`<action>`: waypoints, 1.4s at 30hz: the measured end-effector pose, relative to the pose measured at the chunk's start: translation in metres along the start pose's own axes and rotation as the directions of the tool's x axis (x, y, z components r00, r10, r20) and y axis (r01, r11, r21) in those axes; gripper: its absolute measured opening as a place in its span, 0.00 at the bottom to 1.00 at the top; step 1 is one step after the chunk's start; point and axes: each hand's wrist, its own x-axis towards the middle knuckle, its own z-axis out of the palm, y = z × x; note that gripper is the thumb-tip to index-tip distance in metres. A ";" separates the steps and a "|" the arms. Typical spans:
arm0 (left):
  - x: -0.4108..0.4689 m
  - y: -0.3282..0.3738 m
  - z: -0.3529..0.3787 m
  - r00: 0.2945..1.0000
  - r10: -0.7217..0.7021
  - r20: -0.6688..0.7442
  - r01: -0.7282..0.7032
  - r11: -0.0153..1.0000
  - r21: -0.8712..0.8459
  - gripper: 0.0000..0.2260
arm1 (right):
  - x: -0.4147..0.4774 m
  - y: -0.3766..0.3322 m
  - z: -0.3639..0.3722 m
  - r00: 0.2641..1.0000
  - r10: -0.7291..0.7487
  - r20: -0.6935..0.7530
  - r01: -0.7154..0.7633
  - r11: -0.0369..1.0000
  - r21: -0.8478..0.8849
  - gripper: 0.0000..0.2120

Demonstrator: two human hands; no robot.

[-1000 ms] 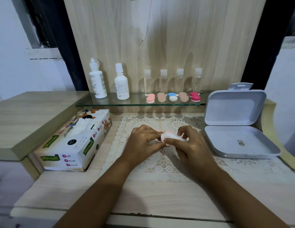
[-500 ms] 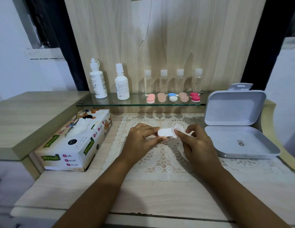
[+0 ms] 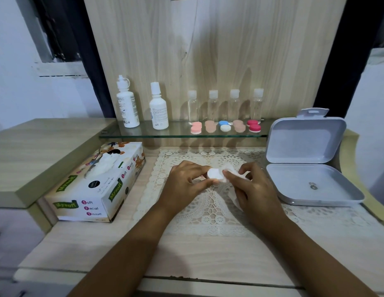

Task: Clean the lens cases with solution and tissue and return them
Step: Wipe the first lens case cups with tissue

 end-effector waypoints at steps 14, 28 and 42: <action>0.000 -0.003 0.000 1.000 -0.006 -0.030 0.006 1.000 0.003 0.21 | 0.002 -0.006 -0.003 0.998 -0.027 0.059 0.025 0.999 0.037 0.16; 0.001 0.004 -0.002 1.000 0.004 -0.030 -0.007 0.996 -0.094 0.16 | 0.012 -0.009 -0.006 0.833 0.470 0.293 -0.553 0.737 0.389 0.14; -0.001 0.014 0.000 0.930 -0.325 0.172 0.368 0.830 -0.420 0.05 | 0.017 -0.015 -0.008 0.728 0.573 0.377 -0.680 0.527 0.510 0.06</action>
